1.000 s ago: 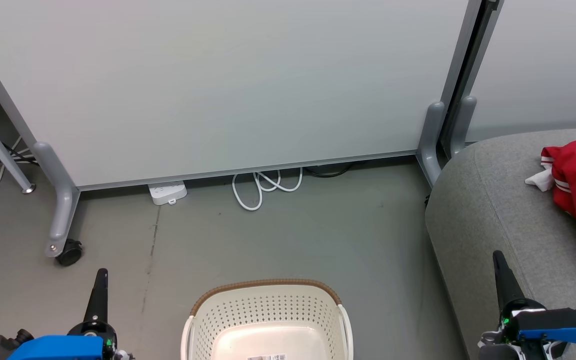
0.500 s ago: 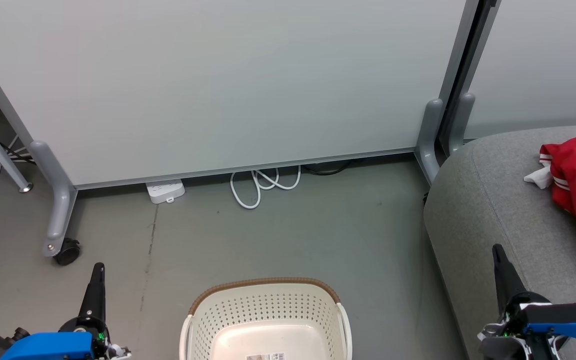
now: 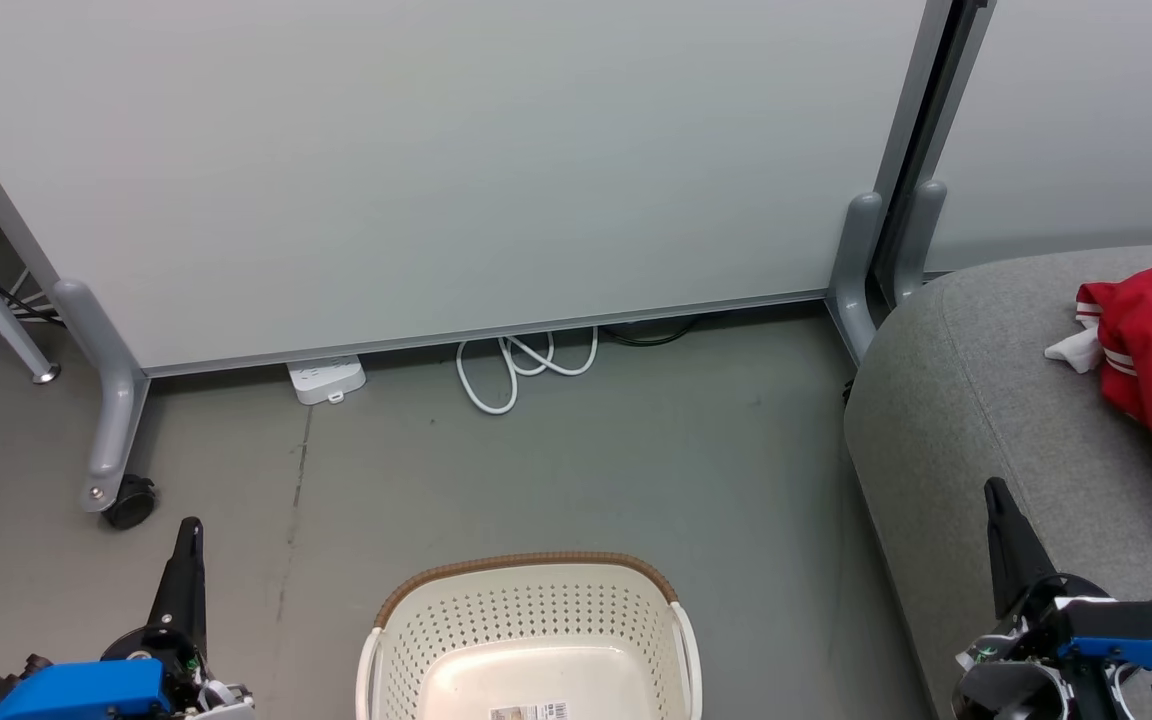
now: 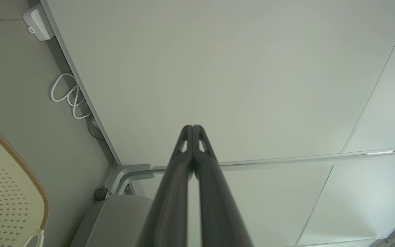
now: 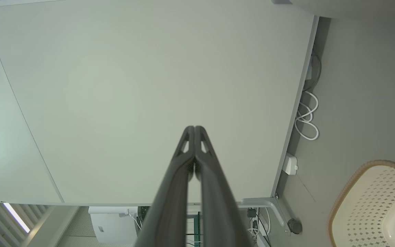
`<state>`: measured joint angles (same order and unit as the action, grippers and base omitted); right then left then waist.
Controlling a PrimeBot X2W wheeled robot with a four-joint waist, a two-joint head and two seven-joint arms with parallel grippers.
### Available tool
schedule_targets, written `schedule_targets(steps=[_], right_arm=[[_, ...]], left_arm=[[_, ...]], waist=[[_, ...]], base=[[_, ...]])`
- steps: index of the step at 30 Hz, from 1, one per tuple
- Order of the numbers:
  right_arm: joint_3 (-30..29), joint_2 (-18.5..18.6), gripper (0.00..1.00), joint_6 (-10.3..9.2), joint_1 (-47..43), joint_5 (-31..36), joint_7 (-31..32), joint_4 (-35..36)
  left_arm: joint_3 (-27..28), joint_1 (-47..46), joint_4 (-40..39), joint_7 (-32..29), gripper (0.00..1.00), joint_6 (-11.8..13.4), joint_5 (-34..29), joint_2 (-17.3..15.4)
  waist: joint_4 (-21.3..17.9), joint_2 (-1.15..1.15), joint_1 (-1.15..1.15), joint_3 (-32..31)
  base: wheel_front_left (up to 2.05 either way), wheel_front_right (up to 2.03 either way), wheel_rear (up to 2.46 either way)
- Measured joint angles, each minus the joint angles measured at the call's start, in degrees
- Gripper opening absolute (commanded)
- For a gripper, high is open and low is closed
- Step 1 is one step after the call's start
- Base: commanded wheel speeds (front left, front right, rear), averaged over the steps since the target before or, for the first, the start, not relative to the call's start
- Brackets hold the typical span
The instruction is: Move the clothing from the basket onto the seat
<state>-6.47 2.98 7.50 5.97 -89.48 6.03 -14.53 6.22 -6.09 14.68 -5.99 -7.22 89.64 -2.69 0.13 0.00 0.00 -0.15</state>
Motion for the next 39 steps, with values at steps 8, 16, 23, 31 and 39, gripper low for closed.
schedule_targets(steps=[8,16,23,31,39], right_arm=[[-0.15,-0.01,0.0,0.0,0.25,-2.67,0.58,0.02],[-0.16,-0.01,0.0,0.0,0.53,-2.75,0.58,0.03],[-0.16,-0.01,0.0,0.0,0.53,-2.76,0.58,0.03],[-0.16,-0.01,0.0,0.0,0.53,-2.75,0.58,0.03],[-0.16,-0.01,0.0,0.0,0.53,-2.76,0.58,0.03]], left_arm=[[0.41,-0.39,-0.11,-0.59,0.0,-0.08,2.64,-0.02],[0.42,-0.41,-0.11,-0.65,0.0,-0.08,2.64,-0.02],[0.42,-0.41,-0.11,-0.65,0.0,-0.08,2.64,-0.02],[0.42,-0.41,-0.12,-0.65,0.0,-0.08,2.64,-0.02],[0.42,-0.41,-0.12,-0.65,0.0,-0.08,2.64,-0.02]], waist=[[-0.13,0.0,0.0,0.17],[-0.13,0.0,0.0,0.17],[-0.13,0.0,0.0,0.17],[-0.13,0.0,0.0,0.17],[-0.13,0.0,0.0,0.17]], base=[[0.0,0.0,0.0],[0.0,0.0,0.0],[0.0,0.0,0.0],[0.0,0.0,0.0],[0.0,0.0,0.0]])
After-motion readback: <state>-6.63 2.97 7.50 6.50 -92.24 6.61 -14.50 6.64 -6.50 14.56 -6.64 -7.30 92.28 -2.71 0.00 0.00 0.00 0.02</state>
